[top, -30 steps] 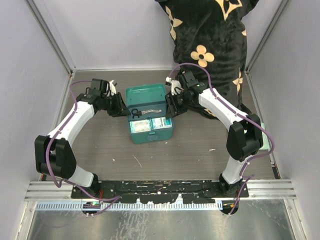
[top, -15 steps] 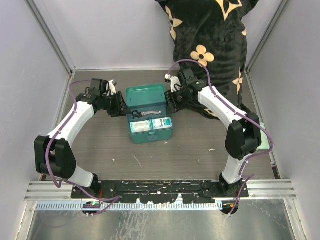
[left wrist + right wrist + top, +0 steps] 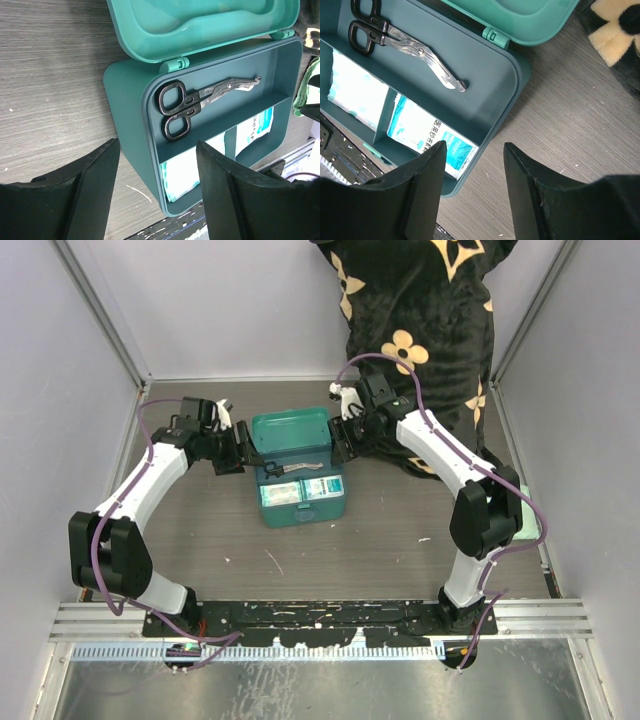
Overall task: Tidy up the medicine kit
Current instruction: Place the medicine box compartment inside the medicine box, then close the medicine box at the center of the board.
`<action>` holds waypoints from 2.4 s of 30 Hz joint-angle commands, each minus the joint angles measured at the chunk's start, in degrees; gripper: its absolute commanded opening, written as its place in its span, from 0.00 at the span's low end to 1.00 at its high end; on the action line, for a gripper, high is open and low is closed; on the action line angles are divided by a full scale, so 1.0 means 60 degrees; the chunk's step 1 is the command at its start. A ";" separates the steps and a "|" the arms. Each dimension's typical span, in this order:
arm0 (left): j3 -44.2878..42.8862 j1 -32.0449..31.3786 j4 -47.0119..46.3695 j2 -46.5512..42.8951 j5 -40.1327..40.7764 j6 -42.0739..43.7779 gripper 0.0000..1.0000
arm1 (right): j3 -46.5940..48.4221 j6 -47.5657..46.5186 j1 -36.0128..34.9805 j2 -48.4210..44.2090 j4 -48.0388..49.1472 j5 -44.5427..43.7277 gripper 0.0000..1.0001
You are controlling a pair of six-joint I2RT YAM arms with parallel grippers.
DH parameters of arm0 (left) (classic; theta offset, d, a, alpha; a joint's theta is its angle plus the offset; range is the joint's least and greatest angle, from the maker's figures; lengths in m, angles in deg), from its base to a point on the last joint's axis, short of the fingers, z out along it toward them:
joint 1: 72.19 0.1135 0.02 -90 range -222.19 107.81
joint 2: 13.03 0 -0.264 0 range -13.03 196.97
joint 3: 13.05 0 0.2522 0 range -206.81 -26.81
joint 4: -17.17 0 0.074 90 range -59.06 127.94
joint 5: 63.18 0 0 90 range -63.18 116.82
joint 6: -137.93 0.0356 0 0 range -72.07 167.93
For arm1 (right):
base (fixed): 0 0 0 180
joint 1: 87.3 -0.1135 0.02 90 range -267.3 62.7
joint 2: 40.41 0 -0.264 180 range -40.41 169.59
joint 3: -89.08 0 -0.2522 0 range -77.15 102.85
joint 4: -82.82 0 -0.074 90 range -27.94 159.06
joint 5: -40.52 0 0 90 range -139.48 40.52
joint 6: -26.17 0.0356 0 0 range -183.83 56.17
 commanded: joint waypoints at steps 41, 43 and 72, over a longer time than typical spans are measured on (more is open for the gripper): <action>-0.0477 0.0121 -0.1184 0.0407 -0.1437 0.0344 0.79 | -0.3647 -0.0132 0.1170 -0.2577 0.3421 0.3205 0.67; -0.0807 0.0298 -0.0841 0.0519 -0.1214 0.0692 0.81 | -0.3687 -0.0197 0.1449 -0.2634 0.3432 0.3136 0.68; -0.4255 0.1036 -0.2069 0.5231 -0.3972 0.0740 1.00 | -0.6401 -0.0267 0.2387 -0.4302 0.6474 0.4791 0.87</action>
